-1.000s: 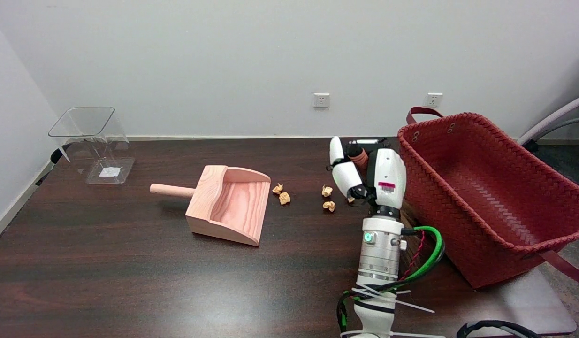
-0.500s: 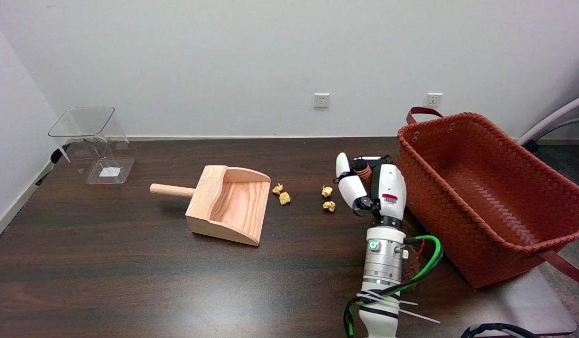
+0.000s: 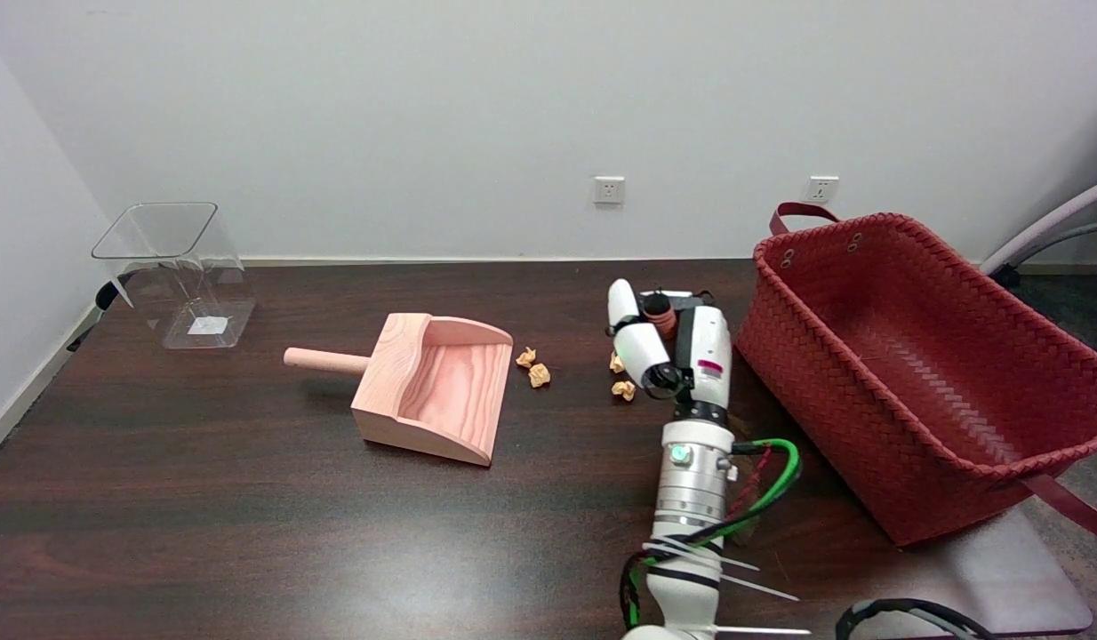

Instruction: Sweep the paper balls into the dustpan.

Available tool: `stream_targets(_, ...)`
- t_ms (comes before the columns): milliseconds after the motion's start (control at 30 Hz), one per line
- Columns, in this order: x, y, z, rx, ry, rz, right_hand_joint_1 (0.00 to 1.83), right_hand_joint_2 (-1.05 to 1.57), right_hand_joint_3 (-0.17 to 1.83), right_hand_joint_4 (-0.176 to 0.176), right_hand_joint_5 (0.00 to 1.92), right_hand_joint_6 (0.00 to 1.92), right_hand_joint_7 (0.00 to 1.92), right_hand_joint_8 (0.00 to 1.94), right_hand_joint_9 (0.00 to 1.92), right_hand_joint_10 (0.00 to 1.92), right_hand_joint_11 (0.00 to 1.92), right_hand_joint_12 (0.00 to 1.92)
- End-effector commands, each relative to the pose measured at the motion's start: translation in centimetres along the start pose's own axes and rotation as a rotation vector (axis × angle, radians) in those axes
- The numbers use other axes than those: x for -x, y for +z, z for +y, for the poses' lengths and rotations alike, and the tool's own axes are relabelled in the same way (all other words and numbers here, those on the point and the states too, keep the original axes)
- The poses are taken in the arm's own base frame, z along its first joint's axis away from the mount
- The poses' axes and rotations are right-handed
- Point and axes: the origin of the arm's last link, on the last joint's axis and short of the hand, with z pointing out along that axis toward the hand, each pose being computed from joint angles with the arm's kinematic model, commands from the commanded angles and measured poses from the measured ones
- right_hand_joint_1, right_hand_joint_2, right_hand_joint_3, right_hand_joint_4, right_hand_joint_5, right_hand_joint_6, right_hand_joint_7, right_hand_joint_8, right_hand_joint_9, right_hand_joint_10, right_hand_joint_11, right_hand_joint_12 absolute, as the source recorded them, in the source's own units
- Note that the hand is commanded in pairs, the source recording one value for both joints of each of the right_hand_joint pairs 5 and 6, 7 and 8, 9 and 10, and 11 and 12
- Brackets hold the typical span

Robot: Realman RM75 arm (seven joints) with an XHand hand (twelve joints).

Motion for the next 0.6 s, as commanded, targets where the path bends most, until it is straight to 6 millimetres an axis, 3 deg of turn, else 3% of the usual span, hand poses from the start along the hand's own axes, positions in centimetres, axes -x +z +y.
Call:
stream_targets(33, 4.4, 1.4, -3.8, -0.001, 0.265, -0.021, 0.8, 1.57, 0.18, 0.0, 1.92, 1.92, 1.92, 1.92, 1.92, 1.92, 1.92, 1.92)
stream_targets(333, 6.4, 1.2, -5.0, 0.012, 0.384, -0.083, 0.74, 1.57, 0.15, 0.0, 1.92, 1.92, 1.92, 1.92, 1.92, 1.92, 1.92, 1.92)
stream_targets(600, 5.8, 1.7, -7.4, -0.081, 0.427, -0.057, 0.73, 1.57, 0.1, 0.0, 1.92, 1.92, 1.92, 1.92, 1.92, 1.92, 1.92, 1.92)
